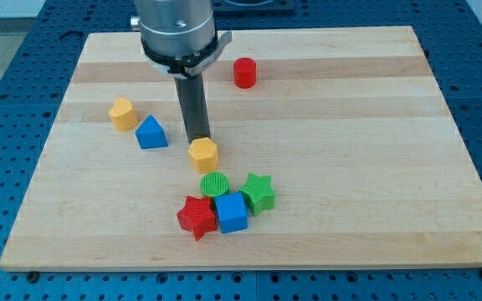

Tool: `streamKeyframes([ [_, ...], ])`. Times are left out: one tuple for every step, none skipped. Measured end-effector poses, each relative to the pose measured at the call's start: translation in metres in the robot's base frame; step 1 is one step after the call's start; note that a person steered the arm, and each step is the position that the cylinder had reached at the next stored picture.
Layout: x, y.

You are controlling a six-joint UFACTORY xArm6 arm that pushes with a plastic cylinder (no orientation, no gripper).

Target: Slide the yellow hexagon towards the red star

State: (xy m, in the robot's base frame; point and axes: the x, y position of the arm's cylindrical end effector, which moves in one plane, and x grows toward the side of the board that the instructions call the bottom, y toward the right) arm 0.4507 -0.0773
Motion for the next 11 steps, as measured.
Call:
streamKeyframes([
  [0.002, 0.006],
  [-0.018, 0.042],
  [-0.026, 0.084],
  [-0.015, 0.101],
  [-0.007, 0.099],
  [0.004, 0.087],
  [0.009, 0.060],
  [0.009, 0.011],
  [0.011, -0.026],
  [0.023, -0.034],
  [0.021, -0.027],
])
